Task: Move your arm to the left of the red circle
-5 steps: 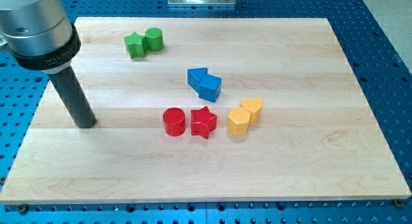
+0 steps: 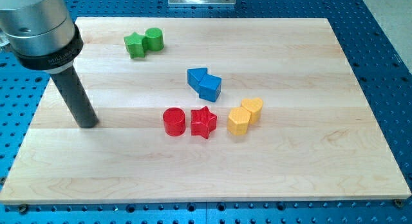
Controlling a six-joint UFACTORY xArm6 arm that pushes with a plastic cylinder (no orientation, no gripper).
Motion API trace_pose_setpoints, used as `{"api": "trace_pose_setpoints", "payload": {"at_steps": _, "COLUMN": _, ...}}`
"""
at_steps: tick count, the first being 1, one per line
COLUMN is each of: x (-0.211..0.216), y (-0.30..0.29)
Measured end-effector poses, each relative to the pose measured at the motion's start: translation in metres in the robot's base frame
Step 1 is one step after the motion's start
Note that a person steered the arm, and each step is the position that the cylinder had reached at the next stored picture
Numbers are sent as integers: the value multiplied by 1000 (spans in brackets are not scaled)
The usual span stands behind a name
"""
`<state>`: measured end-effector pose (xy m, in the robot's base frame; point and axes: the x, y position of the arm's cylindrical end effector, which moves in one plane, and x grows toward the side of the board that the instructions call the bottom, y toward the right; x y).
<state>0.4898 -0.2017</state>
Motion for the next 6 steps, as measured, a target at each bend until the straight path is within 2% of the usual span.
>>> {"api": "trace_pose_setpoints", "payload": {"at_steps": 6, "x": -9, "y": 12}}
